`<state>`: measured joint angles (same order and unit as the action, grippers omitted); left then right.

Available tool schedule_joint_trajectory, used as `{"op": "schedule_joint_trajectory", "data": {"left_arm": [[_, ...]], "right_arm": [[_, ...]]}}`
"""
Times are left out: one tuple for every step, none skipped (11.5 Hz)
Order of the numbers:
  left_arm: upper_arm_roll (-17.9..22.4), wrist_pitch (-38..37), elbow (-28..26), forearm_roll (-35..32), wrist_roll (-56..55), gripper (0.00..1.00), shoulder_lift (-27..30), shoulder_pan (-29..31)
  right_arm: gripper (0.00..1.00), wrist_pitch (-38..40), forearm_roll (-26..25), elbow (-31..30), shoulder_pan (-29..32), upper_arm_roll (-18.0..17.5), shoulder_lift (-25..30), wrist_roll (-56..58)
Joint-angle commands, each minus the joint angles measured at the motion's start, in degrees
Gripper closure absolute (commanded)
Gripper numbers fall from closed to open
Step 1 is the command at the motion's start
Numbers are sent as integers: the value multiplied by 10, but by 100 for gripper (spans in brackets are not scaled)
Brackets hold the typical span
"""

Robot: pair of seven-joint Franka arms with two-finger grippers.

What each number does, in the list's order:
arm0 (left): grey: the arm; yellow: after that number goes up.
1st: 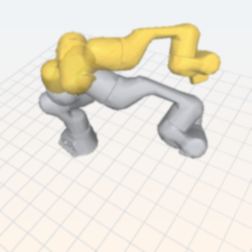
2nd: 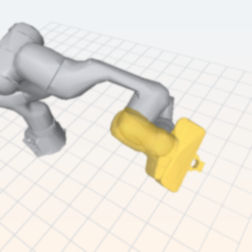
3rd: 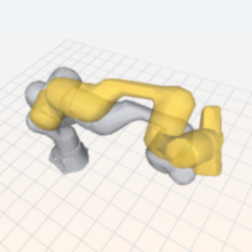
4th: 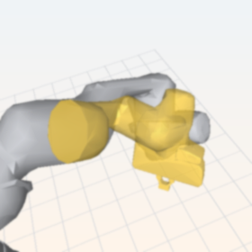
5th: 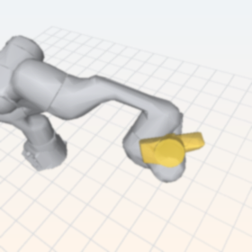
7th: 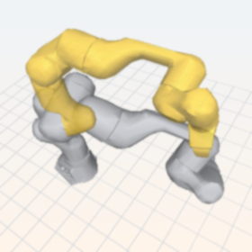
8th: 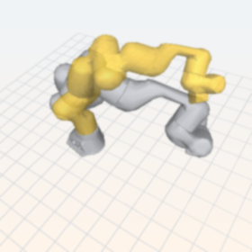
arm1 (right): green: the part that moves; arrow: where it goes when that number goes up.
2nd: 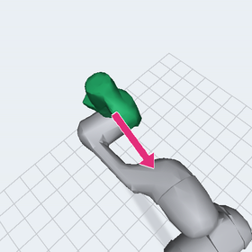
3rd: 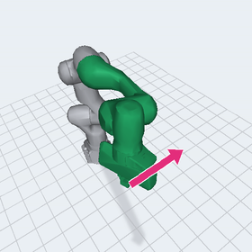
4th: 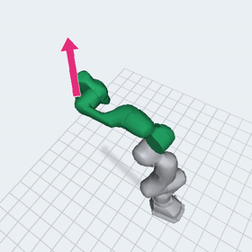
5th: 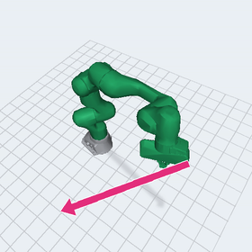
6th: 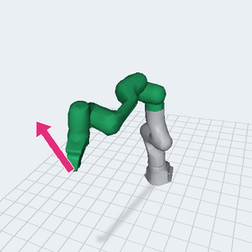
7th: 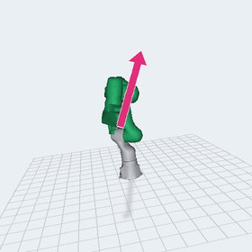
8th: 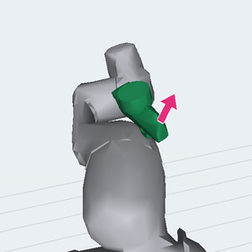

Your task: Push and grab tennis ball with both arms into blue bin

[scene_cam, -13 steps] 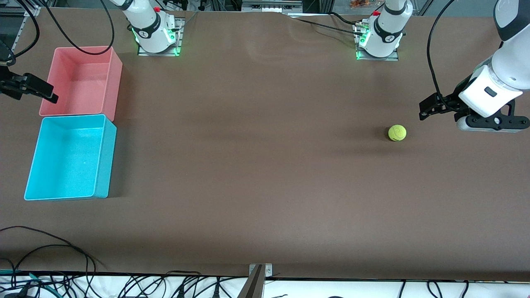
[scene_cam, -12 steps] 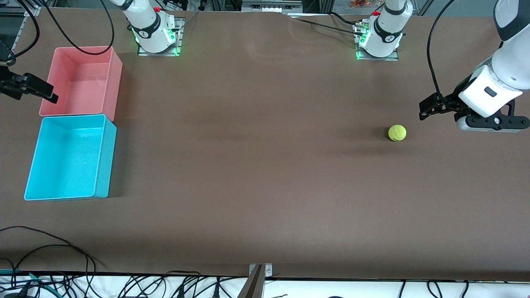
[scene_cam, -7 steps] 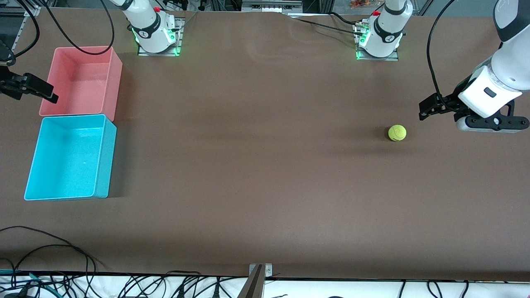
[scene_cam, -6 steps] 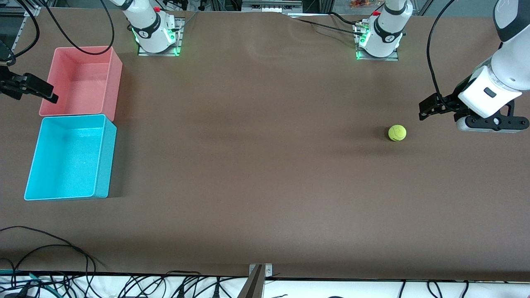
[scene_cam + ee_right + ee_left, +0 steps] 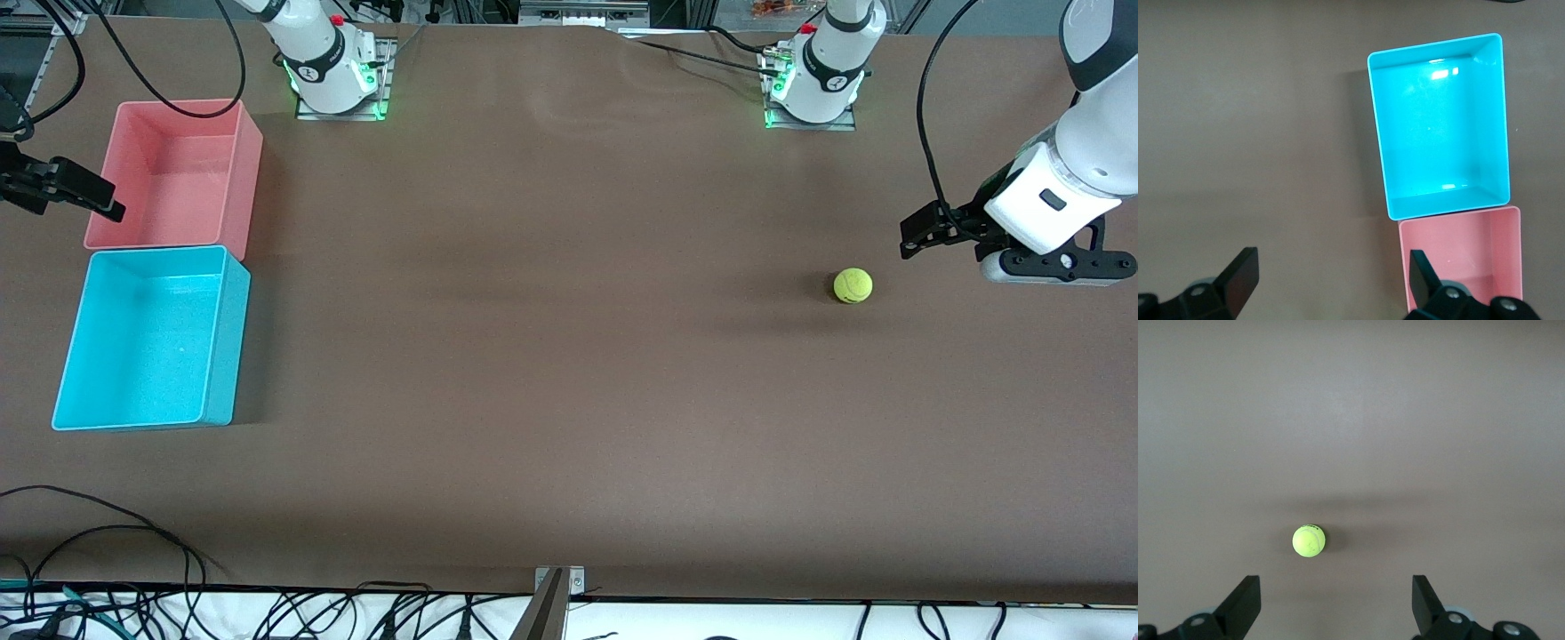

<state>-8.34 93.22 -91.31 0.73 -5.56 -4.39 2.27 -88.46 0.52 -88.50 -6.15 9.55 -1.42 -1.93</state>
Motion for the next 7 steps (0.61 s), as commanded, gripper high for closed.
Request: {"op": "schedule_joint_trajectory", "data": {"left_arm": [[1, -7, 2, 8, 13, 0, 3, 1], [1, -7, 2, 8, 13, 0, 3, 1], [0, -8, 2, 8, 13, 0, 3, 1], [-1, -8, 1, 8, 13, 0, 3, 1], [-2, -13, 0, 8, 13, 0, 3, 0], [-2, -14, 0, 8, 14, 0, 3, 0], [-2, -15, 0, 8, 14, 0, 3, 1]], "right_arm": [[0, 7, -3, 4, 2, 0, 5, 4], [0, 7, -3, 4, 2, 0, 5, 3], [0, 7, -3, 4, 2, 0, 5, 2], [0, 7, -3, 4, 1, -1, 4, 0], [0, 7, -3, 4, 1, -1, 4, 0], [0, 6, -3, 4, 1, -1, 4, -1], [0, 5, -3, 4, 1, -1, 4, -1]]}}
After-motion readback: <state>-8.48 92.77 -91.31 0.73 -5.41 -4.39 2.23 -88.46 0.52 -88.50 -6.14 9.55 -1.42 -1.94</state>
